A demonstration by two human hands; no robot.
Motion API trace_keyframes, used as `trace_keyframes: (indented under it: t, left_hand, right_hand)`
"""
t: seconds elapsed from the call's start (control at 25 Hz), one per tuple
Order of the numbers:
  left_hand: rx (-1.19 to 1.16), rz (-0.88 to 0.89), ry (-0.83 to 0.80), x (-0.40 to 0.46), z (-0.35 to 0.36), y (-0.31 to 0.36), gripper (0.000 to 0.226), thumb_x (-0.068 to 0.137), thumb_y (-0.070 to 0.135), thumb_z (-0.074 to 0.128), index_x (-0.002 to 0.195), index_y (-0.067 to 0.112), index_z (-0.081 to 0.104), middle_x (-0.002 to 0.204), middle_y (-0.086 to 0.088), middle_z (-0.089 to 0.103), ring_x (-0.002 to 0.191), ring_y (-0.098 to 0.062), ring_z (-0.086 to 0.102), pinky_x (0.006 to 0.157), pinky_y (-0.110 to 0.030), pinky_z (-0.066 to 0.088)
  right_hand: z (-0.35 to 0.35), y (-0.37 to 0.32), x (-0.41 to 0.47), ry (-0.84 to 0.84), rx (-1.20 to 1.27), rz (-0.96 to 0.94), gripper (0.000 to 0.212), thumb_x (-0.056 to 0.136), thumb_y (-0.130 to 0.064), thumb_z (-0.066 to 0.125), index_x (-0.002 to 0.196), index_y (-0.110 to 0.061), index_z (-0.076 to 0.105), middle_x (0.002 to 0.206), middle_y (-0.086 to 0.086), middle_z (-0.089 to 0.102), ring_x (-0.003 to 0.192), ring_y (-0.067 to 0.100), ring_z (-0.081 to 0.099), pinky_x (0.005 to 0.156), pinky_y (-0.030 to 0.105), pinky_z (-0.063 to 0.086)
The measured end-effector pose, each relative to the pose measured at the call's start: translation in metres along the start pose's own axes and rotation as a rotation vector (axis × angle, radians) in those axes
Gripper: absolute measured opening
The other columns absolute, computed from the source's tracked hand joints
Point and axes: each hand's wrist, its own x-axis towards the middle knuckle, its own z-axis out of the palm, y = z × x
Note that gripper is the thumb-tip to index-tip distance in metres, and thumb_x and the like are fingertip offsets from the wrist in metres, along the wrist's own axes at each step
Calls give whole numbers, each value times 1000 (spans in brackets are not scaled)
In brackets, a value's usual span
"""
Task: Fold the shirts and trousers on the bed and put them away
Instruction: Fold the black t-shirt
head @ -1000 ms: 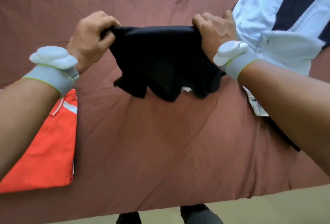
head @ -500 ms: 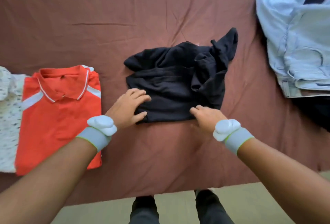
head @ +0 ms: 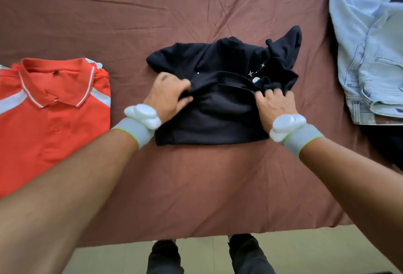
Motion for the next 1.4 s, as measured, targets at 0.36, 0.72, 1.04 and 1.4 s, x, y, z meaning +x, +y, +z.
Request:
trace_keyframes:
  t: [0.36,0.72,1.04,1.4]
  left_hand:
    - [-356,525,-916,-106,-8,92,26,94,49,54,110,29,53,97,2,62,94,-22,58,77,-35,47]
    - [-295,-766,-92,30,-10,-16,92,78,37,76,151,20,22,160,-8,17,148,-31,11,112,-55,29]
    - [-244,-417,-206,32,-21,-50,27,88,20,56,113,11,63,107,-21,69,102,-42,61,81,-42,46]
    - [291,-242,-1191,-37,-84,-12,47,81,53,68,108,15,67,109,-7,70,93,-23,68,73,-26,53]
  right_hand:
    - [-22,5,-51,-402,105,-118,32,89,-12,49,119,-13,57,120,4,62,110,27,61,82,31,48]
    - [-31,-122,-22,-258,723,-280,55,83,-48,67,118,-12,45,122,7,47,114,27,48,87,40,45]
    - [-31,-182,-18,-317,492,-456,28,87,-4,52,114,-9,55,115,9,54,103,31,57,68,35,38]
    - [-36,-105,-41,-750,224,-579,22,88,-28,62,95,-7,66,95,6,70,82,24,67,61,23,49]
